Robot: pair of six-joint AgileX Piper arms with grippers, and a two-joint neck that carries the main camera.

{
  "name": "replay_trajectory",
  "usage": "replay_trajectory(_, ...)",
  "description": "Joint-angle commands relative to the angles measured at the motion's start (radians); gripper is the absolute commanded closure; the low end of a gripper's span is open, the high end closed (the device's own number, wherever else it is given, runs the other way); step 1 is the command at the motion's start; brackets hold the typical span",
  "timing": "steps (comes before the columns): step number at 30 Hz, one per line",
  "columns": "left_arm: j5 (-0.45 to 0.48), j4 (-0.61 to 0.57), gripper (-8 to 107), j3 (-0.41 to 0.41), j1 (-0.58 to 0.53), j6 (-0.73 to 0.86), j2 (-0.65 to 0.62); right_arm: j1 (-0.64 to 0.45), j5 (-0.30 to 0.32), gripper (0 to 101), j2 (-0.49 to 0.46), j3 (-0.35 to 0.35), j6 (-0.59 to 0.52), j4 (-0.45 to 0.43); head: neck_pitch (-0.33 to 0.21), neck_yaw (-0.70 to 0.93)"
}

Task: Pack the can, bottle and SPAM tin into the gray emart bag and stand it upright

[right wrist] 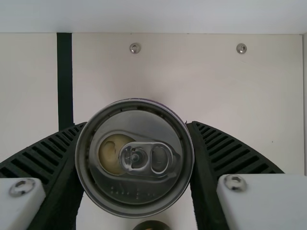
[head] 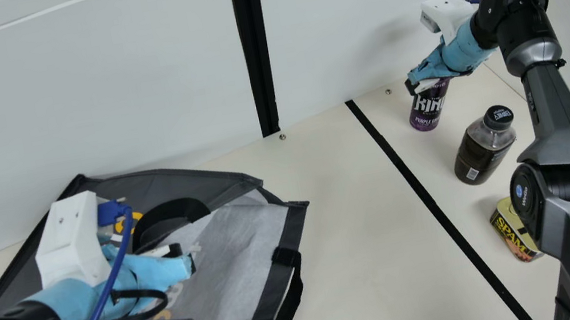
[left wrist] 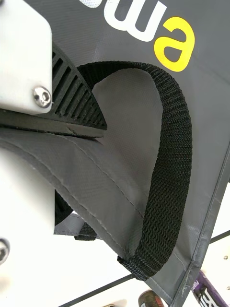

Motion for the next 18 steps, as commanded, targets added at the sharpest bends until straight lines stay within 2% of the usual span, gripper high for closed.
replay_trajectory(1,0.000,0.000,107,0.000,0.000,0.000,0.000,-0.001,0.002,73,0.002,-0.001,-0.006,0.001,-0.024,-0.001)
replay_trajectory(5,0.000,0.000,107,0.000,0.000,0.000,0.000,-0.005,0.002,100,0.004,-0.006,-0.024,0.001,-0.024,-0.001)
replay_trajectory(18,0.000,0.000,107,0.000,0.000,0.000,0.000,-0.011,0.002,101,-0.056,0.026,-0.081,0.008,-0.024,-0.001)
